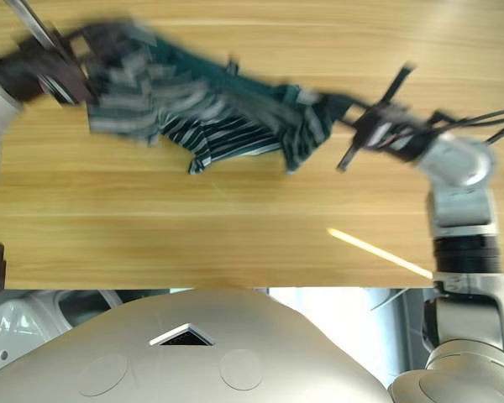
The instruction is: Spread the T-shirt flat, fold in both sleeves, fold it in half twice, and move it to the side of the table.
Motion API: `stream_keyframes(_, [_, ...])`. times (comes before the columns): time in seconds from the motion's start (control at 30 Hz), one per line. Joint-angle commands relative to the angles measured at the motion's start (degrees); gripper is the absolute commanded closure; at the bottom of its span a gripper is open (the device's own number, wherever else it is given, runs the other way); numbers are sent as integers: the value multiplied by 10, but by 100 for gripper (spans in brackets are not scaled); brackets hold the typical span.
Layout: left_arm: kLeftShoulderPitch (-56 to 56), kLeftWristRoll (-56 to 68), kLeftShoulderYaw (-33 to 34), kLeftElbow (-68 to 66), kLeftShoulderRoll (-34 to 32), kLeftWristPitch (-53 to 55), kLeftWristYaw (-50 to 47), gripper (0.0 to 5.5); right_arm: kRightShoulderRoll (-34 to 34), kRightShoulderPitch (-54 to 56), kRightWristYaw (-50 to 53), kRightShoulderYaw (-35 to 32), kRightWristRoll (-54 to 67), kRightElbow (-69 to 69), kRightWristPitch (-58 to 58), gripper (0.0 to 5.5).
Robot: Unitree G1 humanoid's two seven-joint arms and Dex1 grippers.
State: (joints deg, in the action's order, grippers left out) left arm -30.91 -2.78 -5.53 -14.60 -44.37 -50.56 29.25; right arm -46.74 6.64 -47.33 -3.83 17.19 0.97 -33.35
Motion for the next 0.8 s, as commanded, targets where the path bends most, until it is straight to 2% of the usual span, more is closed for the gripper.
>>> stream_keyframes(0.03, [71,215,71,188,-52,42,22,548,-52,-103,-93,-127,173,119,-9,550])
stream_keyframes(0.17, [337,416,105,349,-149,30,196,548,-41,-316,-317,-181,296,191,-88,550])
stream_keyframes(0.23, [442,455,115,361,-187,10,309,548,-32,-344,-401,-195,370,203,-80,550])
stream_keyframes(0.3, [456,452,108,324,-198,17,379,548,-35,-323,-423,-182,354,170,-66,550])
stream_keyframes(0.37, [369,401,75,239,-184,65,408,548,-43,-224,-379,-130,253,95,-19,550])
stream_keyframes(0.43, [235,319,36,123,-158,111,426,548,-41,-73,-336,-72,154,3,35,550])
stream_keyframes(0.5, [73,210,-13,-15,-124,141,438,548,-24,117,-302,-9,47,-125,79,550])
stream_keyframes(0.57, [-104,97,-69,-175,-87,162,450,548,6,348,-192,68,-131,-313,96,550])
stream_keyframes(0.63, [-326,-26,-113,-349,-41,203,330,548,38,597,53,145,-304,-503,146,550])
stream_keyframes(0.7, [-560,-130,-135,-475,-4,294,4,548,58,801,276,121,-311,-616,216,550])
stream_keyframes(0.73, [-644,-128,-108,-501,-1,317,-132,548,47,858,348,106,-313,-631,218,550])
stream_keyframes(0.77, [-688,-101,-64,-502,-8,304,-200,548,36,875,374,85,-304,-624,192,550])
stream_keyframes(0.8, [-686,-67,-16,-482,-20,262,-220,548,24,850,377,70,-304,-598,155,550])
